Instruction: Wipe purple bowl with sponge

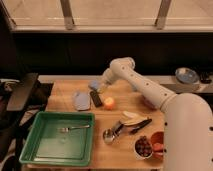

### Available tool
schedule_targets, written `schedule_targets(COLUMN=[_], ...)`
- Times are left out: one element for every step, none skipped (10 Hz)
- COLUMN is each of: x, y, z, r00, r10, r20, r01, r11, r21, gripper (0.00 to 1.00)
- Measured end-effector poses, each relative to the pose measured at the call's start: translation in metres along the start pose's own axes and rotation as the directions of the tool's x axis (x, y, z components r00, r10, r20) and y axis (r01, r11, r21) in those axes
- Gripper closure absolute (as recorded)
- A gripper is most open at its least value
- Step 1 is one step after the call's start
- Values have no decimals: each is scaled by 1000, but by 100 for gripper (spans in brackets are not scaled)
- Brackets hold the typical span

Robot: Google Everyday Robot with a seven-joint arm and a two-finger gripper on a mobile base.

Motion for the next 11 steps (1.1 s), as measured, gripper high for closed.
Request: schedule_targets(x=[4, 10, 15, 20, 23, 25, 25, 26, 27, 28, 30], y=[-2, -5, -9, -12, -14, -14, -15, -15, -15, -15, -15], z=[8, 15, 19, 29, 38, 40, 39, 38, 39, 40, 45], r00=[1000, 1000, 1000, 999, 999, 999, 999, 999, 999, 999, 1000], r10=[10, 20, 30, 37, 35, 35, 35, 37, 37, 35, 30], r20=[2, 6, 9, 18, 28, 29, 30, 29, 28, 21, 6], r01=[-10, -20, -30, -37, -34, -33, -34, -36, -36, -35, -30], r11=[1000, 1000, 999, 999, 999, 999, 999, 999, 999, 999, 1000], r21=[-4, -12, -17, -27, -35, -37, -36, -35, -35, -29, -1], gripper=[35, 35, 35, 35, 35, 35, 35, 35, 35, 35, 35])
